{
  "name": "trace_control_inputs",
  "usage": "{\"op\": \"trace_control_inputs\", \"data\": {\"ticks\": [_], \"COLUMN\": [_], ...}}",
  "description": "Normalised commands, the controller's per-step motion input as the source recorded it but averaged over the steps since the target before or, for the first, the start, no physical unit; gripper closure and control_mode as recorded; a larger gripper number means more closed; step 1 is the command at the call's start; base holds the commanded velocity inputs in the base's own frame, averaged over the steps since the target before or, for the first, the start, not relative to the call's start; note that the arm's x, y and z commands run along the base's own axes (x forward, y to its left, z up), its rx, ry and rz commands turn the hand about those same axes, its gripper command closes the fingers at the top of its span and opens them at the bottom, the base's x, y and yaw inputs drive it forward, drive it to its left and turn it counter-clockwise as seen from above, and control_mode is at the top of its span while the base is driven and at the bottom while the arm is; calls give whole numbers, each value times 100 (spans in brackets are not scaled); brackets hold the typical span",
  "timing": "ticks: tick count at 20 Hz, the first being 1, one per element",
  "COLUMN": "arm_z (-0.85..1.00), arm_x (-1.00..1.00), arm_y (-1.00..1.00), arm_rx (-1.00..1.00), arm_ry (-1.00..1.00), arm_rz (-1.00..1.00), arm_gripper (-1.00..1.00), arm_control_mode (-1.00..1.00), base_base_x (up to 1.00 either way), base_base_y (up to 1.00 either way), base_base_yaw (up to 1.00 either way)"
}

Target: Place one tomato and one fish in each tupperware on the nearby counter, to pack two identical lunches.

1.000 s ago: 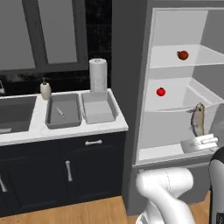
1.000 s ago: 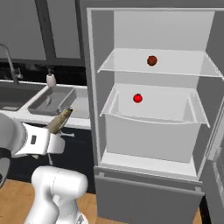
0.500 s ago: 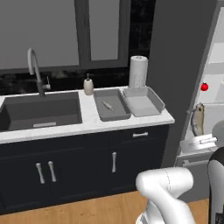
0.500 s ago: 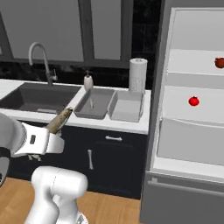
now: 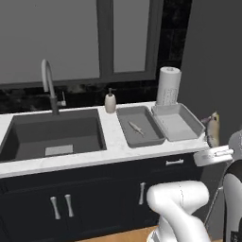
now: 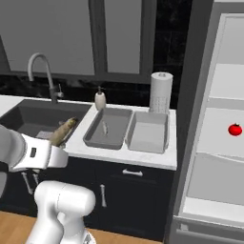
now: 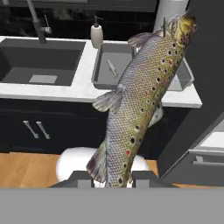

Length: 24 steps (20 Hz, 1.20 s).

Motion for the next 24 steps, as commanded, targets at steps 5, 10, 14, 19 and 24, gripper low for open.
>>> {"op": "trace_control_inputs", "data": {"ticks": [5, 10, 14, 19, 24], "arm_z": [0, 0, -10, -27, -62], "arm_x": [0, 9, 87, 48, 54], "arm_y": [0, -9, -50, -16, -18], "arm_rx": [0, 0, 0, -16, -22], "arm_ry": [0, 0, 16, 3, 2], "arm_rz": [0, 0, 1, 0, 0], "arm_gripper": [100, 100, 100, 100, 100], "arm_control_mode": [100, -100, -100, -100, -100], "base_base_x": [94, 47, 0, 0, 0], "base_base_y": [-28, -34, 0, 0, 0], "base_base_yaw": [0, 0, 0, 0, 0]}}
